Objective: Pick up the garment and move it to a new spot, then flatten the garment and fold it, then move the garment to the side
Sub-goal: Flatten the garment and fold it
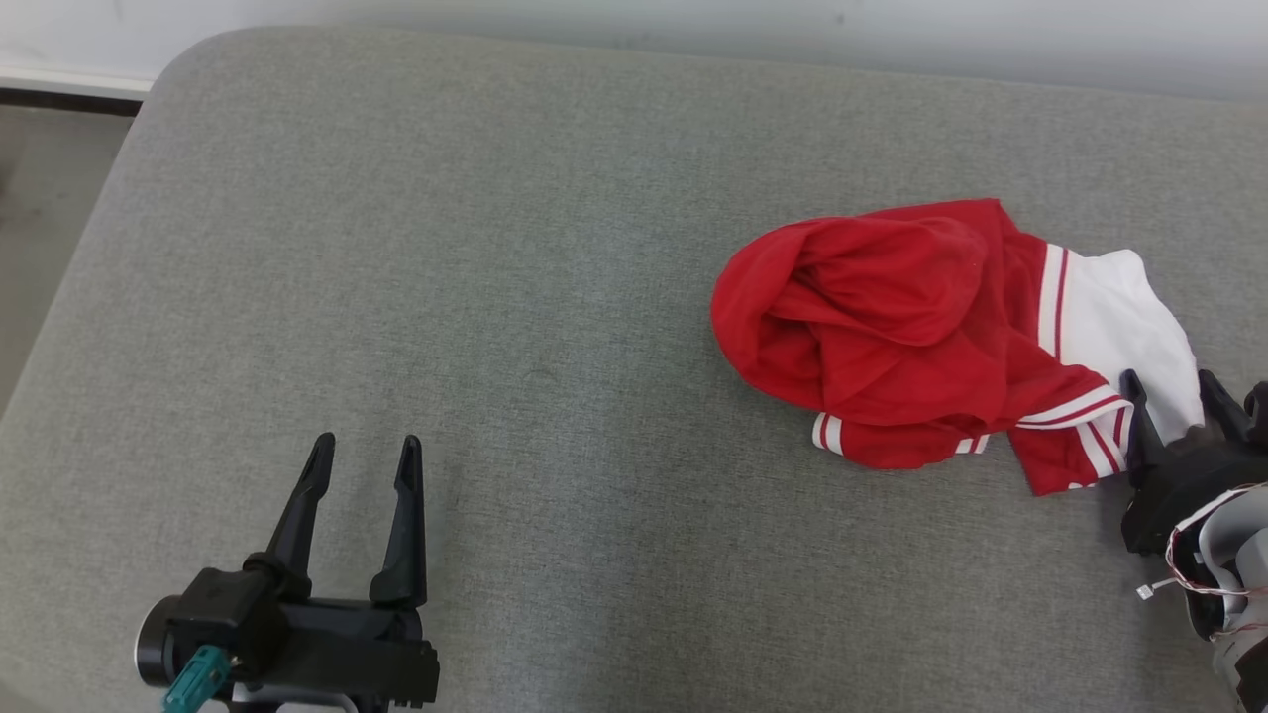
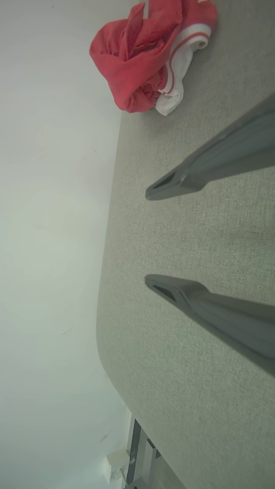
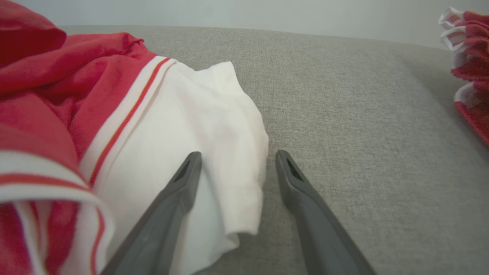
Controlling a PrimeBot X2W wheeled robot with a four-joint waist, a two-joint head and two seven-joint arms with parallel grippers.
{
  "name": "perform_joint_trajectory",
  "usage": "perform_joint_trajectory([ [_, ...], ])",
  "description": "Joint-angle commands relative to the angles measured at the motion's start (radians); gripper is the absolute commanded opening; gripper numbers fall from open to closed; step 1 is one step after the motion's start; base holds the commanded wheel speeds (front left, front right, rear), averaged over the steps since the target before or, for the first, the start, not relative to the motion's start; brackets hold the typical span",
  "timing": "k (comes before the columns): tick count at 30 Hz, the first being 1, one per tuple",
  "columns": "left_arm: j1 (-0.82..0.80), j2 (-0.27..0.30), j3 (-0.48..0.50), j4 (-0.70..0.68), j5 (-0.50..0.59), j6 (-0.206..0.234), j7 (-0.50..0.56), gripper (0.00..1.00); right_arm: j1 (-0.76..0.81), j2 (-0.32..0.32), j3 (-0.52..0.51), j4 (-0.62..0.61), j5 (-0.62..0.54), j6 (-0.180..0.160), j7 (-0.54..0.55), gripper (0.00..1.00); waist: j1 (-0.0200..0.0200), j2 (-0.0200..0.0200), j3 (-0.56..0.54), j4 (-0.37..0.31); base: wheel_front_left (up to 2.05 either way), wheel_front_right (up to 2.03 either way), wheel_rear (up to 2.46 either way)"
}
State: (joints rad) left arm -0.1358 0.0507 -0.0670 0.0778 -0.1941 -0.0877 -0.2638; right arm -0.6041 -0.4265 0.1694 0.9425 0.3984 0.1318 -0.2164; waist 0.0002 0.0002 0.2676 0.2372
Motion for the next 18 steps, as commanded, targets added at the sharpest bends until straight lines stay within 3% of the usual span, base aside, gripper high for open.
perform_joint_trajectory([
  [1, -0.009, 0.000, 0.003, 0.004, -0.010, 0.006, -0.001, 1.00, -0.012, 0.005, 0.010, 0.021, 0.012, -0.003, -0.008, 1.00, -0.0002, -0.0002, 0.011, 0.014, 0.00, 0.00, 0.00],
  [2, -0.009, 0.000, 0.005, 0.004, -0.011, 0.007, -0.001, 1.00, -0.010, 0.012, 0.018, 0.031, 0.020, -0.003, -0.011, 0.91, -0.0002, -0.0002, 0.011, 0.014, 0.00, 0.00, 0.00],
  [3, -0.006, 0.000, 0.009, 0.005, -0.010, 0.007, -0.001, 1.00, -0.009, 0.017, 0.027, 0.038, 0.023, -0.003, -0.015, 0.00, -0.0002, -0.0002, 0.009, 0.012, 0.00, 0.00, 0.00],
  [10, 0.024, 0.000, 0.031, 0.008, 0.009, 0.007, -0.001, 1.00, -0.052, -0.015, 0.052, 0.026, 0.054, -0.003, -0.043, 0.00, -0.0002, -0.0002, -0.031, -0.015, 0.00, 0.00, 0.00],
  [18, 0.055, 0.000, 0.038, 0.023, 0.024, -0.004, -0.001, 1.00, -0.115, -0.118, 0.059, -0.037, 0.054, -0.003, -0.050, 0.00, -0.0002, -0.0002, -0.119, -0.034, 0.00, 0.00, 0.00],
])
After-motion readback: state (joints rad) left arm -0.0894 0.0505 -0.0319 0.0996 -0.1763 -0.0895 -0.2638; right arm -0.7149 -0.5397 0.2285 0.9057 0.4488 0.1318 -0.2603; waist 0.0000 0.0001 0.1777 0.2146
